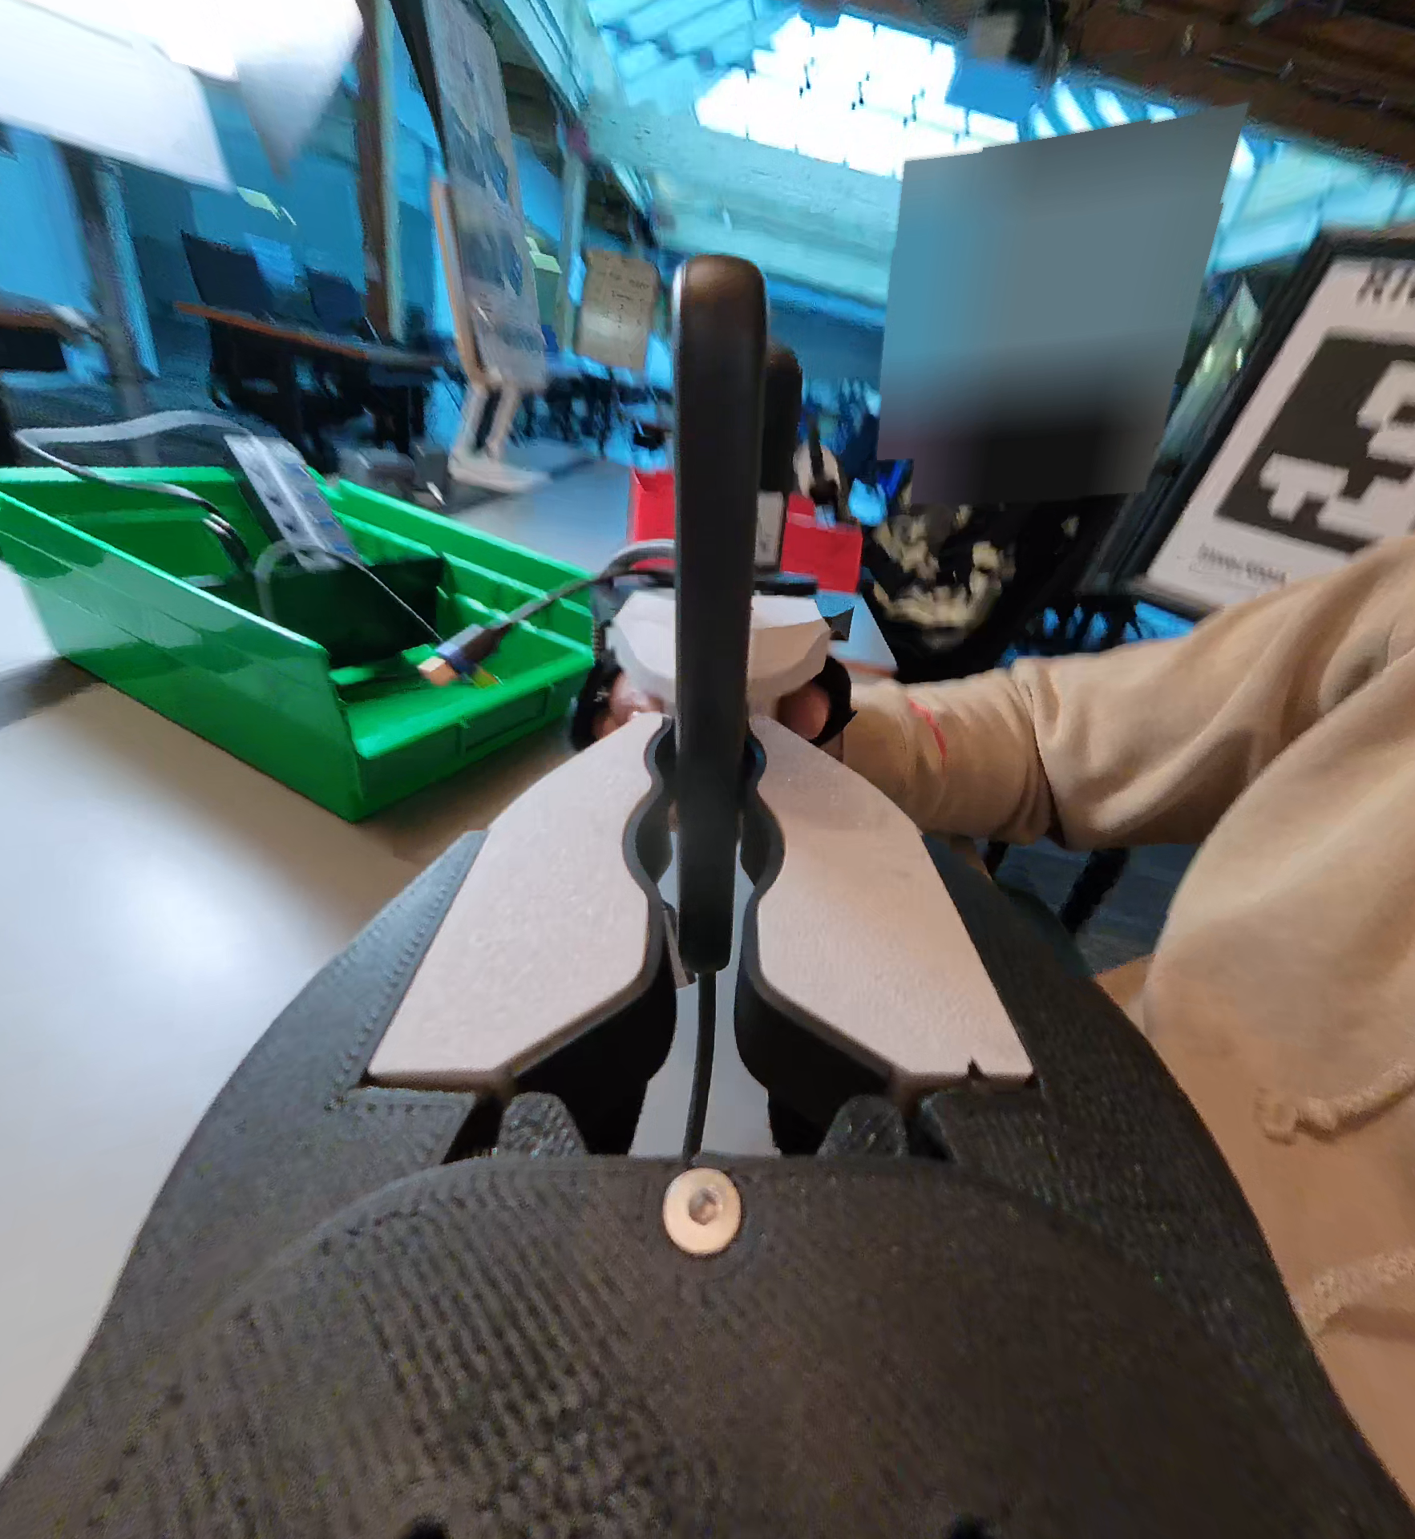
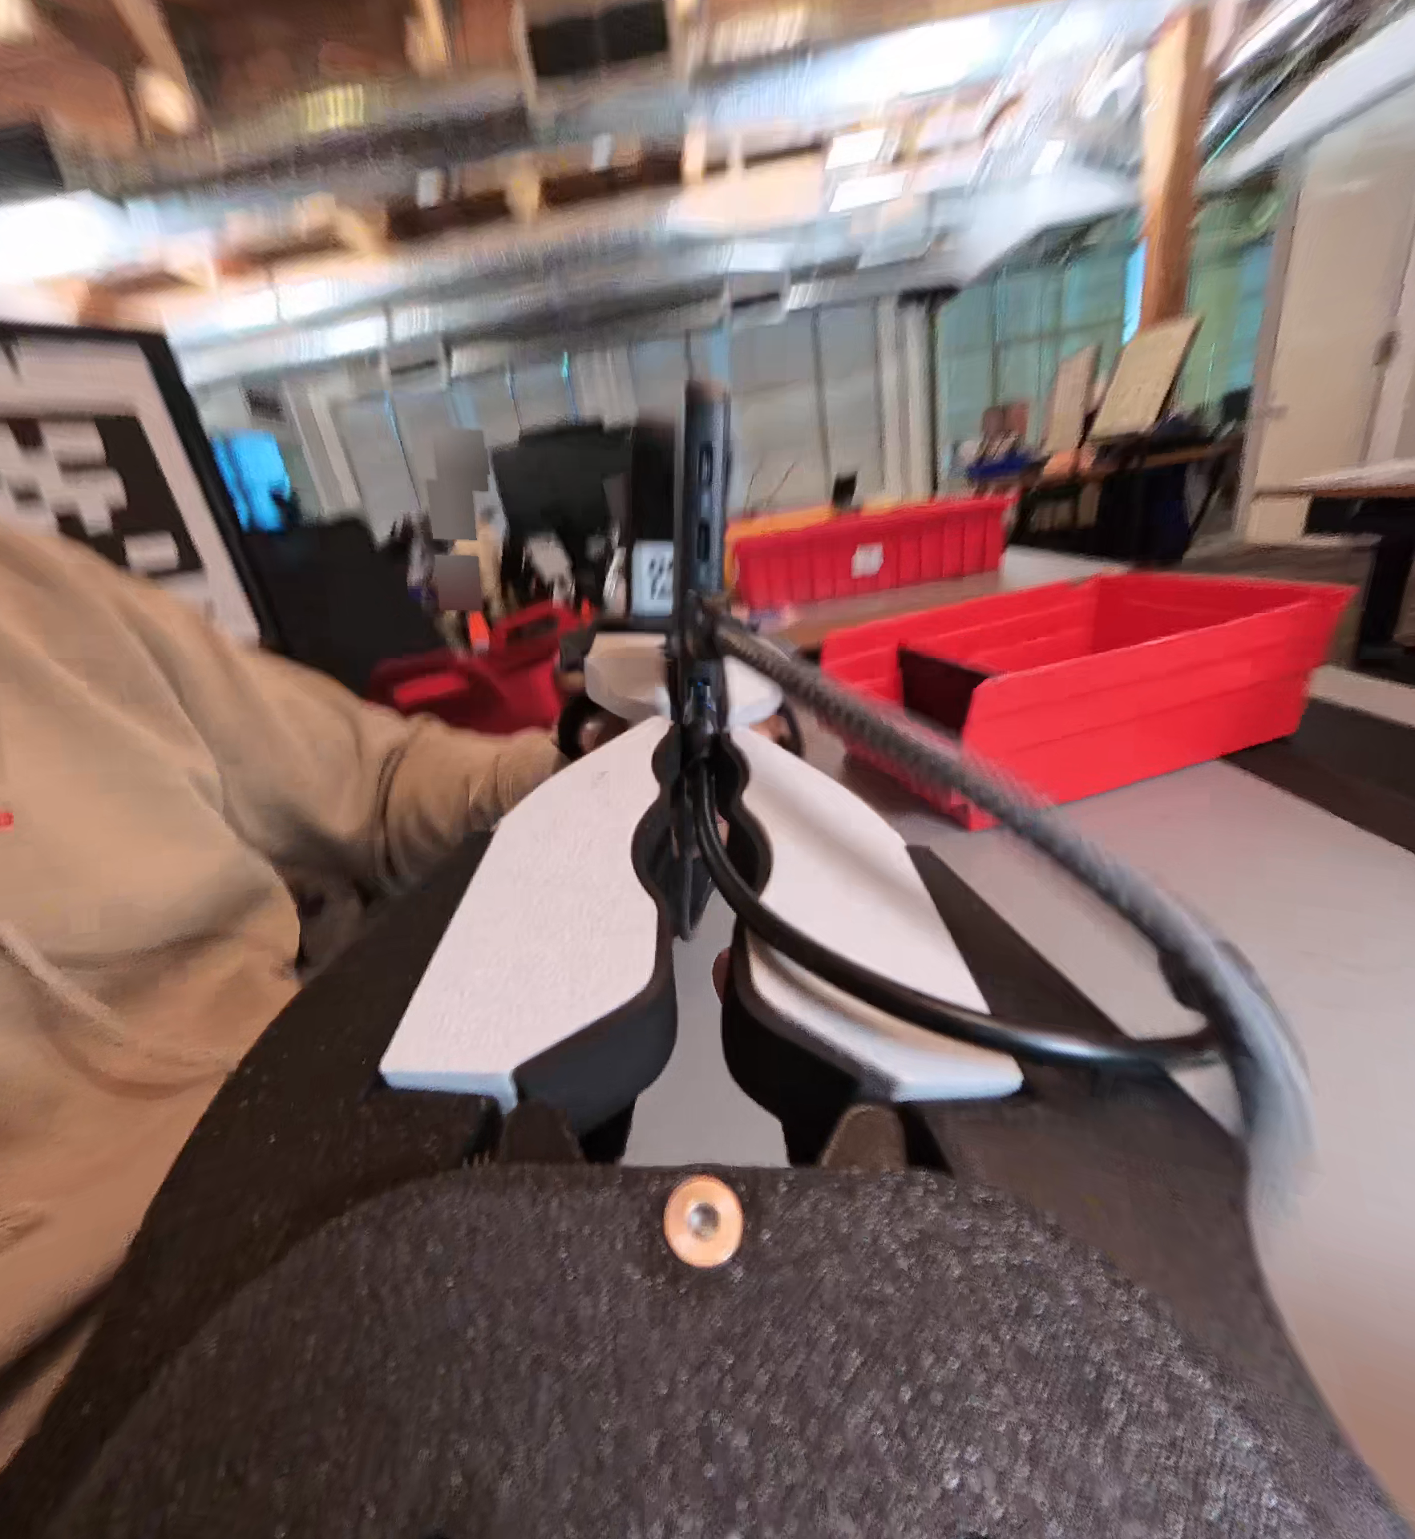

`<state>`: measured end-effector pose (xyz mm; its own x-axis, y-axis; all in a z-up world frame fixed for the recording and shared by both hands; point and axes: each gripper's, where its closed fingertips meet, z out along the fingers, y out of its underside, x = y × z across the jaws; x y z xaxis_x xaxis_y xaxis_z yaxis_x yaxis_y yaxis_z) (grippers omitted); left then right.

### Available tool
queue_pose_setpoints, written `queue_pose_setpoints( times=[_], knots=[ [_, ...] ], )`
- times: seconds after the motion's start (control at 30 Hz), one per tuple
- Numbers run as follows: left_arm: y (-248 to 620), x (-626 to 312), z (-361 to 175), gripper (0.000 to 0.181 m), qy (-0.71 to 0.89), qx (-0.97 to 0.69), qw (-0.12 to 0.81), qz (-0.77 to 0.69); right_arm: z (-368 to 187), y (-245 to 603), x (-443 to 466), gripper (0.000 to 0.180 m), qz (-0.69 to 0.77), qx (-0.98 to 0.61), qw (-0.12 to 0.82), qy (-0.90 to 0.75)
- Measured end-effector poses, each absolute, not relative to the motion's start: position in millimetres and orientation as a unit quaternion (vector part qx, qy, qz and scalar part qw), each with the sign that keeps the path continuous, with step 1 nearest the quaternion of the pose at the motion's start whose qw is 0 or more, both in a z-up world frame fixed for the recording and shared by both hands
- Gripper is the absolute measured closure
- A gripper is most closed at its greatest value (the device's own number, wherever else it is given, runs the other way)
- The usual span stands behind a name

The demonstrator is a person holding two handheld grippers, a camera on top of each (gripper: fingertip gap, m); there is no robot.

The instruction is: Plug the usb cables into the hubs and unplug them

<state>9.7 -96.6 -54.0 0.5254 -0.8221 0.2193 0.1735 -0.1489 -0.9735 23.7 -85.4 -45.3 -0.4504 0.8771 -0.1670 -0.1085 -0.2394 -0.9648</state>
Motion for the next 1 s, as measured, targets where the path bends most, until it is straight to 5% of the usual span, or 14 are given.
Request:
queue_pose_setpoints(
  times=[0.47,0.87,1.0],
  knots=[
    [-70.0,-87.7,-44.7,0.169,0.120,-0.652,0.680,-0.312,-91.5,-117.6,46.8,0.173,0.545,-0.393,0.241,-0.701],
    [-68.8,-88.3,-47.7,0.169,0.124,-0.660,0.678,-0.299,-103.8,75.8,119.6,0.172,0.179,-0.645,0.228,-0.707],
    [-68.9,-84.0,-50.5,0.169,0.131,-0.663,0.673,-0.301,-126.7,123.9,146.9,0.172,0.059,-0.693,0.159,-0.700]
  ],
)
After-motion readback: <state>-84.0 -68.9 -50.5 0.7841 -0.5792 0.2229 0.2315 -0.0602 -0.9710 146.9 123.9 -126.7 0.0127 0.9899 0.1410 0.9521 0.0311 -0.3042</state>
